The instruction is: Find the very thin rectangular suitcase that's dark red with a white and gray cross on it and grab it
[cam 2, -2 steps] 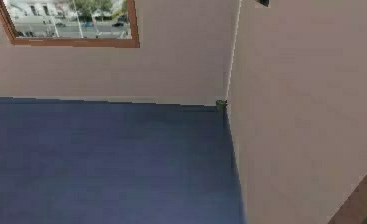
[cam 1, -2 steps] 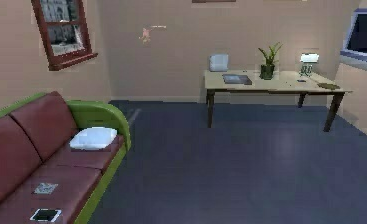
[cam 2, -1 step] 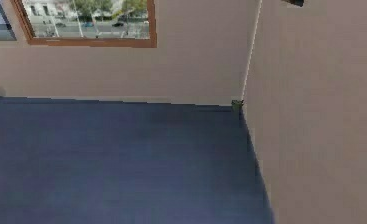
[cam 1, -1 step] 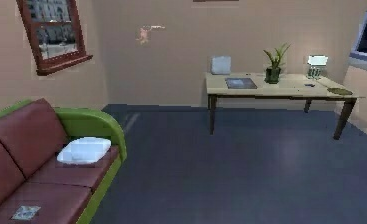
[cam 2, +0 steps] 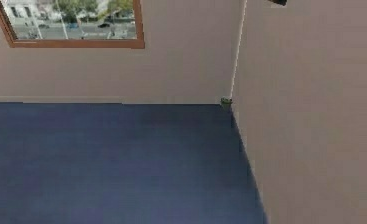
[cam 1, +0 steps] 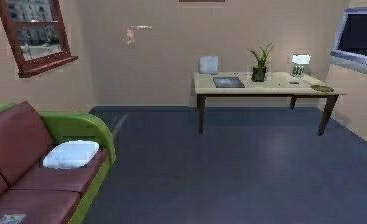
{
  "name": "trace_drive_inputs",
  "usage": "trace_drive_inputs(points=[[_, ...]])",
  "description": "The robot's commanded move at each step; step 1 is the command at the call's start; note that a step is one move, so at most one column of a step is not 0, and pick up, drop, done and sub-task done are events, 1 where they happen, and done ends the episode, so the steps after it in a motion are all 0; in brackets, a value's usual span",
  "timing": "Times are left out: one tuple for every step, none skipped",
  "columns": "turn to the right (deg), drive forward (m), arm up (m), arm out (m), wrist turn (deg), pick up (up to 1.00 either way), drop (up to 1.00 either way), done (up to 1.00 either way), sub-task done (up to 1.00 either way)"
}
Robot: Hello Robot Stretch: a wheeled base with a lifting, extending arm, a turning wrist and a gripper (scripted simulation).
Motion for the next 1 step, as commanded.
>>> trace_drive_inputs(points=[[0.0,1.00,0.00,0.00,0.0,0.00,0.00,0.00,0.00]])
